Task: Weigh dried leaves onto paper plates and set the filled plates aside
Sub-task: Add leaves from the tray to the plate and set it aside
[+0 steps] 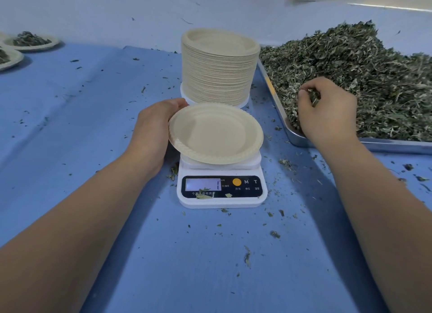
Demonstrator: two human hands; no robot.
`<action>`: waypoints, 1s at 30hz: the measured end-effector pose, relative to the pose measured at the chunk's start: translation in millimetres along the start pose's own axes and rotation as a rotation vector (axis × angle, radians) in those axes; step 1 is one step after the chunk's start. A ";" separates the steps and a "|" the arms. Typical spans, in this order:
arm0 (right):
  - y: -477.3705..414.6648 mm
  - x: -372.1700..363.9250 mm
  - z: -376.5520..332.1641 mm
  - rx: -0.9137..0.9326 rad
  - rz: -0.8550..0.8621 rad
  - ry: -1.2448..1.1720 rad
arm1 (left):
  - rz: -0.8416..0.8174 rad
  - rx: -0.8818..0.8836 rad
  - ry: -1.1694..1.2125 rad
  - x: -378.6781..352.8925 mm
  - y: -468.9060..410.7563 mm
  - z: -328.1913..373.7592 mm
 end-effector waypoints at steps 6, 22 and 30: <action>-0.3 24.8 -25.7 0.010 0.105 -0.208 | -0.009 -0.025 -0.052 -3.0 3.7 5.0; 40.6 -40.0 -150.0 0.353 -0.399 -0.069 | 0.034 0.012 0.025 1.2 9.4 6.4; 36.4 8.5 -78.1 0.170 -0.184 -0.135 | 0.037 0.008 -0.016 2.6 4.8 3.2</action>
Point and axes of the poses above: each hand's wrist, its own y-axis away from the middle knuckle, its own x-axis out of the back of the hand, z = x × y, the point moved 6 cm from there along -y, towards the middle knuckle, and after that the axes turned 1 degree about -y, right-handed, at the moved point
